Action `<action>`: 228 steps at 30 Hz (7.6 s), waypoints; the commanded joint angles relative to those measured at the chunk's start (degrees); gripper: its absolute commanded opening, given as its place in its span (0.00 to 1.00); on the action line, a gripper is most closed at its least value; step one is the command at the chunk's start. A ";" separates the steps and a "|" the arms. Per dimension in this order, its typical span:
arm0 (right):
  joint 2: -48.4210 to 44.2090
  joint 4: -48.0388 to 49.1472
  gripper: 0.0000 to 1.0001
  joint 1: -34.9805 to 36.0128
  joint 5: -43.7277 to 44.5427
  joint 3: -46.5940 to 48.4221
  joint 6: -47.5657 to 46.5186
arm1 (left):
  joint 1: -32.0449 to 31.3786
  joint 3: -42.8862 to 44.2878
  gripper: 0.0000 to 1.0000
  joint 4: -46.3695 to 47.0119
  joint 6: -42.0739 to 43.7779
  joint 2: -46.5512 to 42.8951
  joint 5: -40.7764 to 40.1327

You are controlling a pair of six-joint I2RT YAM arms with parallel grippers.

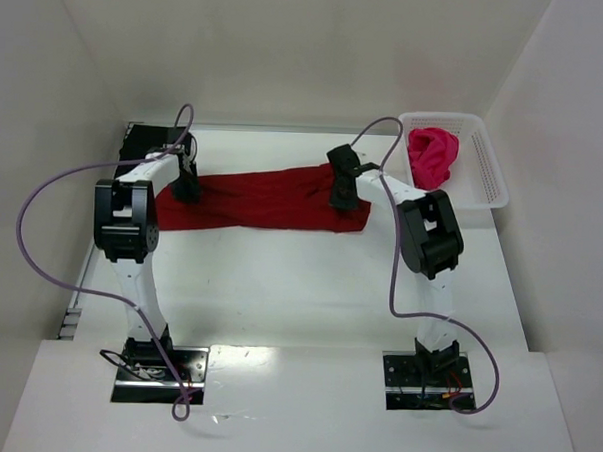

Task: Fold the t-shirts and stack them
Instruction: Rotate the tshirt 90 degrees

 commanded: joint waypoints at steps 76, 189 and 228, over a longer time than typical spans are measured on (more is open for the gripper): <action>0.52 6.94 0.01 -1.75 -8.63 7.77 -4.26 | -30.49 -19.81 0.07 -15.60 -4.80 -22.33 3.70; -74.70 0.86 0.58 15.30 -32.89 -67.61 25.61 | -41.22 -45.31 0.96 -1.89 -33.71 -51.84 19.79; -41.12 1.14 0.00 28.58 -18.92 -50.05 25.88 | -41.22 -40.91 0.98 -3.56 -27.12 -43.50 18.12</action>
